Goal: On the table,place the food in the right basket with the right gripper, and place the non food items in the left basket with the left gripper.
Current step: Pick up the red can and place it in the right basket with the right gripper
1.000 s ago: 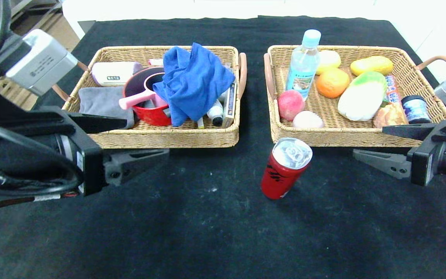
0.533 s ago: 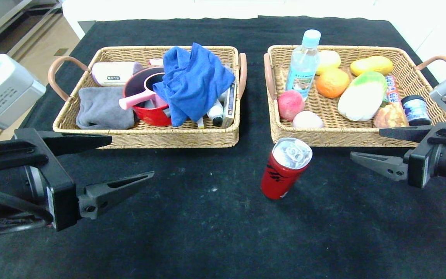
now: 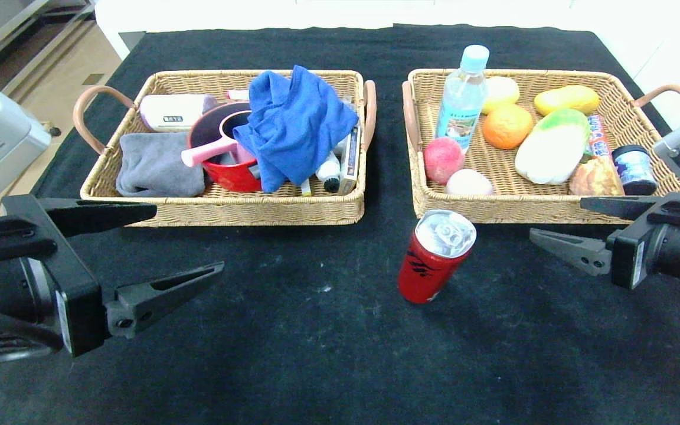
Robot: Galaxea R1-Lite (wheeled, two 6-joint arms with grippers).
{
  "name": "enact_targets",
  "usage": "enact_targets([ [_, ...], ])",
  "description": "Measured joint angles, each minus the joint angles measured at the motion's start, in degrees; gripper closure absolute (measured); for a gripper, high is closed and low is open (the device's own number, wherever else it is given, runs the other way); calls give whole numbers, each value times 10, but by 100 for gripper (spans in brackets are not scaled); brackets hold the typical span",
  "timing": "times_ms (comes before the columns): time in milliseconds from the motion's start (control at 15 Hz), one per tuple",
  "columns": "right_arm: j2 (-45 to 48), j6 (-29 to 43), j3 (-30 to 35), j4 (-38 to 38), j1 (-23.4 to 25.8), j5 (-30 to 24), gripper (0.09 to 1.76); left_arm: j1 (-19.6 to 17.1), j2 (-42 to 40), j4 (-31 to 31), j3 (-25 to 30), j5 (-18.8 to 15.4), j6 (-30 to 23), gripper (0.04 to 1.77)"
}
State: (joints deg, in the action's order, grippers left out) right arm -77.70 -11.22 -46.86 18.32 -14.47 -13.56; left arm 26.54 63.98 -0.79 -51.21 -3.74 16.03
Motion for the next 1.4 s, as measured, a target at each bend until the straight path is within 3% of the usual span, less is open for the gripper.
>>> enact_targets([
  [333,7,3,76,113,-72,0,14,0,-1,0,3,-1,0,9],
  [800,2,0,97,117,-156,3,14,0,2,0,6,-2,0,9],
  [1400,-46,-3,77,122,-226,37,14,0,2,0,6,-4,0,9],
])
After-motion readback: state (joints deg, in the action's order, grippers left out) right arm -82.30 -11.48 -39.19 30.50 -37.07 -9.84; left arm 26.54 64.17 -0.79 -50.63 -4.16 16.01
